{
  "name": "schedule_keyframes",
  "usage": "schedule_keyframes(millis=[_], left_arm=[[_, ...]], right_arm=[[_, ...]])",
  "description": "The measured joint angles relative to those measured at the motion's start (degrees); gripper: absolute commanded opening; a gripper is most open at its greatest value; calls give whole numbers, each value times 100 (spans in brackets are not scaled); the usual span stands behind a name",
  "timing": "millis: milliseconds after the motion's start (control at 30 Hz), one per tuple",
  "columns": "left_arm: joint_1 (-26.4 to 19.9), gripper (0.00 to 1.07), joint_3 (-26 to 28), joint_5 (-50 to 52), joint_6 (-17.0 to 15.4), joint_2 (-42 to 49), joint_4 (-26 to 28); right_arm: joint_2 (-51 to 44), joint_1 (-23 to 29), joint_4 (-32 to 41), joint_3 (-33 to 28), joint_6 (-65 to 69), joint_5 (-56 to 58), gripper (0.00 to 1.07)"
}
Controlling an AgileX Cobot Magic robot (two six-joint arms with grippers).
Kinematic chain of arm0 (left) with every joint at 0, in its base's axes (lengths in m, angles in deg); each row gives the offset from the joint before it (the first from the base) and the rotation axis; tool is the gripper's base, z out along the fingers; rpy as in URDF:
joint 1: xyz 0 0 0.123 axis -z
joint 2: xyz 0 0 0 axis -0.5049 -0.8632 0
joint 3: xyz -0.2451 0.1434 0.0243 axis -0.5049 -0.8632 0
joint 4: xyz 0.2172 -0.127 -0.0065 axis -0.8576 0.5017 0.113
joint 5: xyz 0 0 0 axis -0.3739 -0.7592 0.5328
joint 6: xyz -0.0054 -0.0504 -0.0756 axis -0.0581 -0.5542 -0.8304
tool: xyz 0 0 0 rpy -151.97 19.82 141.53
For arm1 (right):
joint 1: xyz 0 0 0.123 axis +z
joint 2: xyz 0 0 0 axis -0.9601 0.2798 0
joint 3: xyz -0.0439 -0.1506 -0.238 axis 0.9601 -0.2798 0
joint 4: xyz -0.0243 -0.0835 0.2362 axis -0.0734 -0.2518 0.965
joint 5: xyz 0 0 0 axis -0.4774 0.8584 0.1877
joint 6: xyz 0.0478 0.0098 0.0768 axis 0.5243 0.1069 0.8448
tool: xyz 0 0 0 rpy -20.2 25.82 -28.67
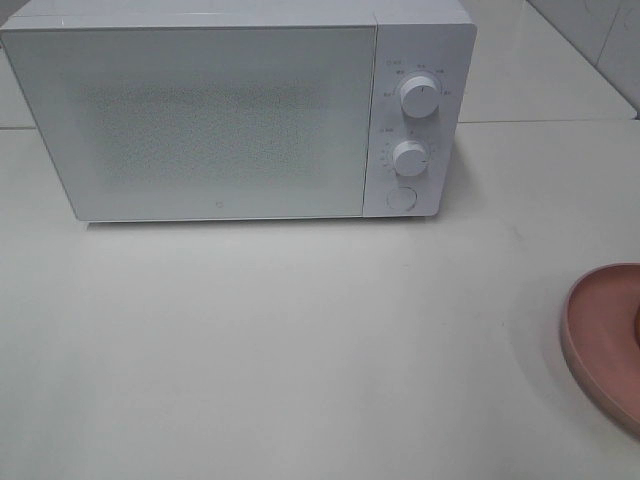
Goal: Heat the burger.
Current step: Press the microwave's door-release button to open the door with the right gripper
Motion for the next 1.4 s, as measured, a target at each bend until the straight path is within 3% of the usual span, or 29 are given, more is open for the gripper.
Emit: schedule_keyframes(millis=[933,1400], left_arm=[[0,98,0,0,0,0,0],[0,98,0,0,0,0,0]], right_arm=[[2475,0,0,0,29,-292,76],[2578,968,0,0,241,-430,76]])
